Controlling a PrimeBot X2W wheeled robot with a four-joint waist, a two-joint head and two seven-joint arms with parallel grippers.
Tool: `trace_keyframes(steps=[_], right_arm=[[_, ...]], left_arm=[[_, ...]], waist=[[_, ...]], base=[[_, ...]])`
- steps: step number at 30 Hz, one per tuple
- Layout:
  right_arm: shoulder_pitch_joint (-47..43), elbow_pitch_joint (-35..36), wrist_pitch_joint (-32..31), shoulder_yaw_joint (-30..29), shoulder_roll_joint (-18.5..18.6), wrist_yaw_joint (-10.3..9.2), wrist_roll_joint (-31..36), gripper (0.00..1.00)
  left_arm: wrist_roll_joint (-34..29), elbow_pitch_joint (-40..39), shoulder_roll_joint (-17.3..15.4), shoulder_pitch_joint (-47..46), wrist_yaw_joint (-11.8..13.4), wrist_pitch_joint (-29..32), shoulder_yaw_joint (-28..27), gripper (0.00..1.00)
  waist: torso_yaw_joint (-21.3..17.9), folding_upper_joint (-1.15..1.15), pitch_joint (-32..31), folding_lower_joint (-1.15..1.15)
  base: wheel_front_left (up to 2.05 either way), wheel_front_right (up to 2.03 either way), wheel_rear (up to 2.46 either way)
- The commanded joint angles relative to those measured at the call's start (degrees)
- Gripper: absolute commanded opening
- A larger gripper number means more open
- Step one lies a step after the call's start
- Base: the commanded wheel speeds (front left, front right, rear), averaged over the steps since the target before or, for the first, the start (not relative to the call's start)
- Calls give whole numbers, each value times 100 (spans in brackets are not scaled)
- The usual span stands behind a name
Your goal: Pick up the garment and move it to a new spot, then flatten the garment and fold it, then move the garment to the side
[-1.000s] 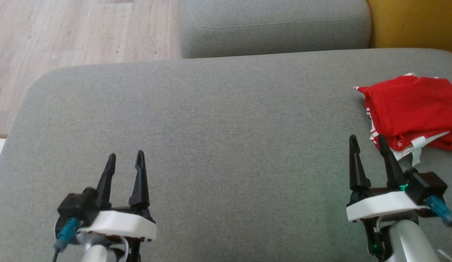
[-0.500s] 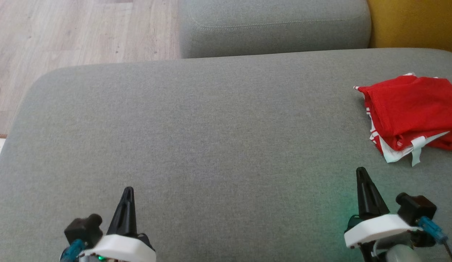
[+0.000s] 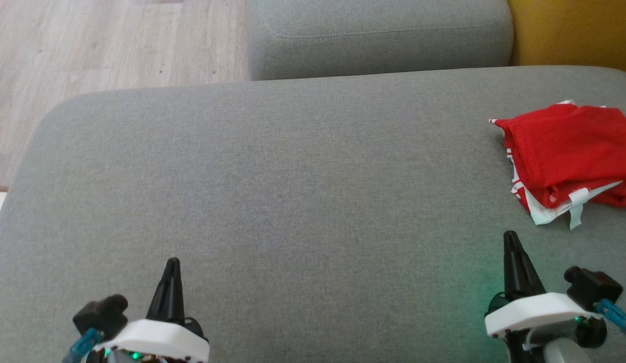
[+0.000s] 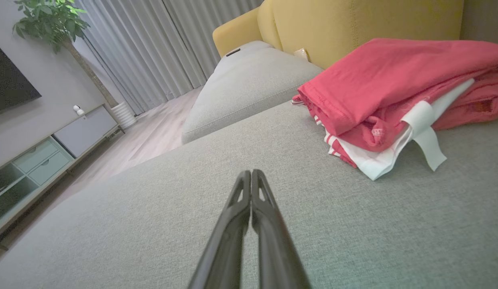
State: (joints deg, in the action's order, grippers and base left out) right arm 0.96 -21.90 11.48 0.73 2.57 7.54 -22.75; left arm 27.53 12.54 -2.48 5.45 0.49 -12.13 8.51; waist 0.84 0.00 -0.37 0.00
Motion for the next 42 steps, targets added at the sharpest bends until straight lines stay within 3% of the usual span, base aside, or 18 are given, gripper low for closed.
trace_keyframes(steps=[1,42], right_arm=[[295,230,-42,-43,9,-1,-170,0],[383,447,-723,-308,18,-3,-2799,0]], left_arm=[[149,-167,-46,-322,-36,29,-102,0],[2673,-50,-107,-641,-332,670,-559,0]], waist=[[-1,0,1,0],[-33,0,22,0]], base=[[0,0,0],[0,0,0]])
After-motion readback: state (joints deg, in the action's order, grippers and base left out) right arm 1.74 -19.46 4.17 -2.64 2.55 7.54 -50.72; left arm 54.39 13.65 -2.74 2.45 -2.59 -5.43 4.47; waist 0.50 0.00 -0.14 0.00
